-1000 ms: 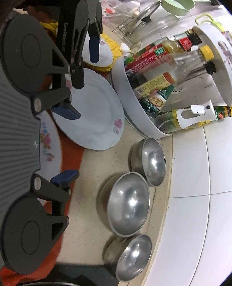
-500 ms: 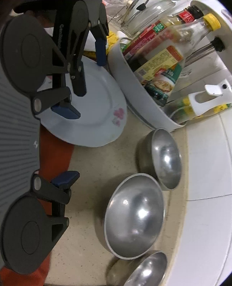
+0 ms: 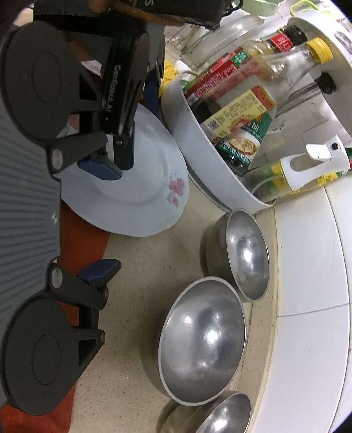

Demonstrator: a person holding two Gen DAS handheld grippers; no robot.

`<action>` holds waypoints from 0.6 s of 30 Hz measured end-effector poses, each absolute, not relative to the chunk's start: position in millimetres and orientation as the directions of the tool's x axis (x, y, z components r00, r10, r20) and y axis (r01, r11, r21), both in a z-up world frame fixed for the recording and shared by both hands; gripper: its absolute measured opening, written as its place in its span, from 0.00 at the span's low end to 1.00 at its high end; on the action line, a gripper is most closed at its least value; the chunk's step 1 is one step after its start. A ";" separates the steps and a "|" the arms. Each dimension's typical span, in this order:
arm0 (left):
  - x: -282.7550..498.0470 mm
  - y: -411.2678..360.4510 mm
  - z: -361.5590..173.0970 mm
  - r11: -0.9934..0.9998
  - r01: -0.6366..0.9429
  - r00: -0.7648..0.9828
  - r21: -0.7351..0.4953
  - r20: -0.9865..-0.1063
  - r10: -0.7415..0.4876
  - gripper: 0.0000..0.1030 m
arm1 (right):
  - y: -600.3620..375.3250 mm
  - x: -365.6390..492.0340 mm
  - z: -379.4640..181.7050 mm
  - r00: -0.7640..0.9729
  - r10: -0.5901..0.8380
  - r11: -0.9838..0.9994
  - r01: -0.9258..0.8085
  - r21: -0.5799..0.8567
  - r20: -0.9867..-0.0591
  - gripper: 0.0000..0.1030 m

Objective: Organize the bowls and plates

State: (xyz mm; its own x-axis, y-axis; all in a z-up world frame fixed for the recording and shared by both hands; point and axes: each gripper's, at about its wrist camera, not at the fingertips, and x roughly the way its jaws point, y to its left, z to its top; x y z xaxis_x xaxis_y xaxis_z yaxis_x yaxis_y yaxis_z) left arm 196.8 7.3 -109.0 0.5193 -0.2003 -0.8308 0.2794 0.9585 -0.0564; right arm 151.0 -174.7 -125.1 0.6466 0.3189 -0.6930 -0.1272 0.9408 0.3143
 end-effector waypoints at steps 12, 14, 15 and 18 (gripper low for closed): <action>197.9 -1.4 -110.1 0.979 0.196 0.521 -0.051 -0.841 -0.148 1.00 | -174.5 153.7 -125.4 0.636 0.354 0.927 -0.139 0.349 -0.686 0.59; 196.2 -2.5 -110.0 0.983 0.177 0.523 -0.051 -0.841 -0.138 1.00 | -173.7 153.0 -125.2 0.636 0.353 0.928 -0.146 0.342 -0.687 0.59; 195.4 -2.6 -110.2 0.984 0.170 0.524 -0.051 -0.841 -0.134 1.00 | -173.9 152.2 -125.6 0.637 0.354 0.928 -0.150 0.340 -0.685 0.58; 193.3 -3.8 -110.6 0.988 0.149 0.527 -0.050 -0.841 -0.122 1.00 | -175.4 151.8 -125.9 0.634 0.365 0.925 -0.161 0.345 -0.682 0.58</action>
State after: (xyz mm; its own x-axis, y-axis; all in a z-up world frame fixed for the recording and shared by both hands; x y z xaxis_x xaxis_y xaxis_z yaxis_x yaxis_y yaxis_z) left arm 193.3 -3.8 -110.6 0.5269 -0.1220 -0.8411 0.1488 0.9876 -0.0501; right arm 151.8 -175.4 -125.9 0.6336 0.3651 -0.6821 -0.1609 0.9246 0.3454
